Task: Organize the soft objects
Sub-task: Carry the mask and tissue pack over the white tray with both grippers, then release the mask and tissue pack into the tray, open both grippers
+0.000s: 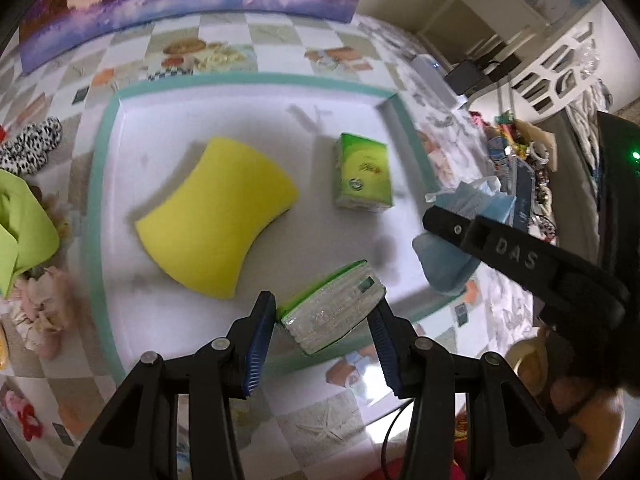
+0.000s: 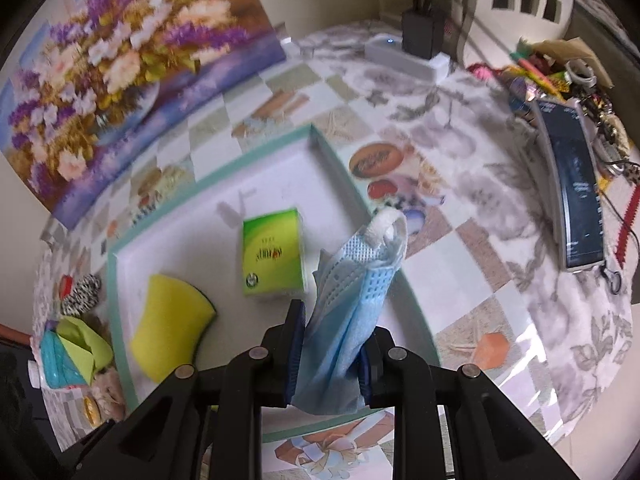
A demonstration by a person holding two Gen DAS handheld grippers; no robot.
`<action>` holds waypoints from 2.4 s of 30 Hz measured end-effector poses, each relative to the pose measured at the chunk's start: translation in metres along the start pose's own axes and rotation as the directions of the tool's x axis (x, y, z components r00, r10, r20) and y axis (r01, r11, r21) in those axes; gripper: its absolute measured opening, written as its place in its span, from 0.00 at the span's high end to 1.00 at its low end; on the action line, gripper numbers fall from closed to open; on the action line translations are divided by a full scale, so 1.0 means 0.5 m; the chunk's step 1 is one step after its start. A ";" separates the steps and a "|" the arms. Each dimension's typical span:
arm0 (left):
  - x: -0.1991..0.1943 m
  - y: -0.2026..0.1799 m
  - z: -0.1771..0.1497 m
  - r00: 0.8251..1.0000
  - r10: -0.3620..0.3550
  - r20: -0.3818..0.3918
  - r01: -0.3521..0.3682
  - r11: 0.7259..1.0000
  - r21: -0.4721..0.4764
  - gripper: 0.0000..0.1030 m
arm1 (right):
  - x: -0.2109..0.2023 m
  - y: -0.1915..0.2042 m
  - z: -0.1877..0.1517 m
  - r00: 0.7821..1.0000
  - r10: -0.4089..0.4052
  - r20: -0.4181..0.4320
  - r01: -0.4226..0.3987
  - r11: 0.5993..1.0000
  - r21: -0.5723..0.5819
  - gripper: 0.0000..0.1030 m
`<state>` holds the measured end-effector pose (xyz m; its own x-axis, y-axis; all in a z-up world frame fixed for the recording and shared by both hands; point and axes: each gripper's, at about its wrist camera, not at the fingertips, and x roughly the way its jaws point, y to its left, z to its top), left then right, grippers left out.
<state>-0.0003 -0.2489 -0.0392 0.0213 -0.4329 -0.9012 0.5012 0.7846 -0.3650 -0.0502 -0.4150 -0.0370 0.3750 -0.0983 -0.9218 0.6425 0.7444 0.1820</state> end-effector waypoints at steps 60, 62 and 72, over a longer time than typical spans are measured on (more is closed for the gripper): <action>-0.109 0.195 0.038 0.912 0.368 0.179 -0.318 0.913 -0.257 0.03 | -0.015 0.092 -0.034 0.999 -0.017 0.050 0.026 0.984 -0.177 0.00; -0.121 0.189 0.038 0.894 0.400 0.203 -0.347 0.904 -0.252 0.03 | -0.023 0.096 -0.036 0.998 -0.020 0.061 0.031 0.983 -0.184 0.00; -0.180 0.184 0.026 0.846 0.452 0.283 -0.386 0.885 -0.262 0.03 | -0.073 0.112 -0.050 0.990 0.009 0.137 0.015 0.984 -0.177 0.00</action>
<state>0.0551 -0.1436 0.0117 0.4895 -0.1367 -0.8612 0.2083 0.9774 -0.0367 -0.0446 -0.3533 -0.0017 0.4691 -0.1812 -0.8644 0.5200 0.8478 0.1044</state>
